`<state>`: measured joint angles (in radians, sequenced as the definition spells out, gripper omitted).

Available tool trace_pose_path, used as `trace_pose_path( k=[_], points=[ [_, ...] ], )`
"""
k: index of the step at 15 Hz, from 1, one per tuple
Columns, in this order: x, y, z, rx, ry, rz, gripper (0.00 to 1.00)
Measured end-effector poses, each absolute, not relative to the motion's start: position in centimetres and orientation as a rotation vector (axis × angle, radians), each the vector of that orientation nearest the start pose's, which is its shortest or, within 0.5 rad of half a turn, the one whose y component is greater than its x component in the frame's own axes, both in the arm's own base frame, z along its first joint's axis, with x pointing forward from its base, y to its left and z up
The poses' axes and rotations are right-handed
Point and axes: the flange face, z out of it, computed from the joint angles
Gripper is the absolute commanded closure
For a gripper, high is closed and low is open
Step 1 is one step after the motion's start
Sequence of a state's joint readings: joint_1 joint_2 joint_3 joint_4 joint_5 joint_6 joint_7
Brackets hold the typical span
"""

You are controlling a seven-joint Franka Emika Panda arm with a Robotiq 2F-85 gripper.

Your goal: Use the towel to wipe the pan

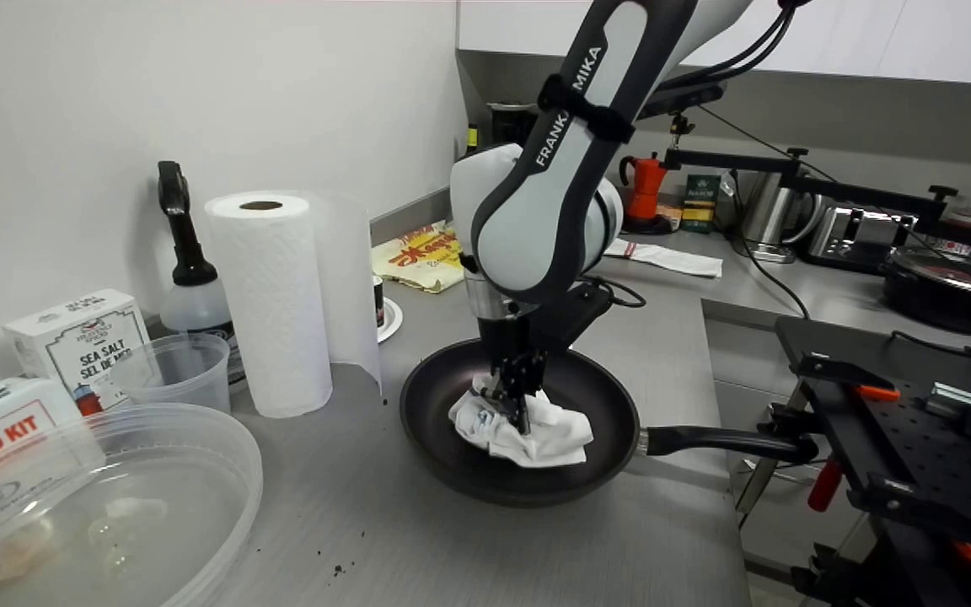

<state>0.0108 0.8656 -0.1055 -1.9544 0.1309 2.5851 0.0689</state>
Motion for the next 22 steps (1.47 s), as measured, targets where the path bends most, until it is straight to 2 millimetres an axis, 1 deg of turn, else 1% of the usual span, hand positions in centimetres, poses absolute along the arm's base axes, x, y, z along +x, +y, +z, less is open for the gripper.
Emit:
trace_pose_path(
  k=[5,7,9,12,14,16,19,22],
  points=[
    [55.1,-11.0,1.6,-3.293,0.453,0.310,0.96],
    [54.9,-12.3,1.6,-3.350,0.473,0.289,0.96],
    [55.0,-13.0,1.5,-3.399,0.481,0.264,0.96],
    [55.4,-12.9,2.0,-3.471,0.474,0.202,0.96],
    [56.2,-12.3,3.0,-3.534,0.446,0.125,0.96],
    [57.2,-11.6,4.6,-3.604,0.400,0.022,0.96],
    [58.8,-10.5,7.9,-3.686,0.338,-0.136,0.96],
    [59.6,-8.8,10.8,-3.659,0.317,-0.213,0.96]
  ],
)
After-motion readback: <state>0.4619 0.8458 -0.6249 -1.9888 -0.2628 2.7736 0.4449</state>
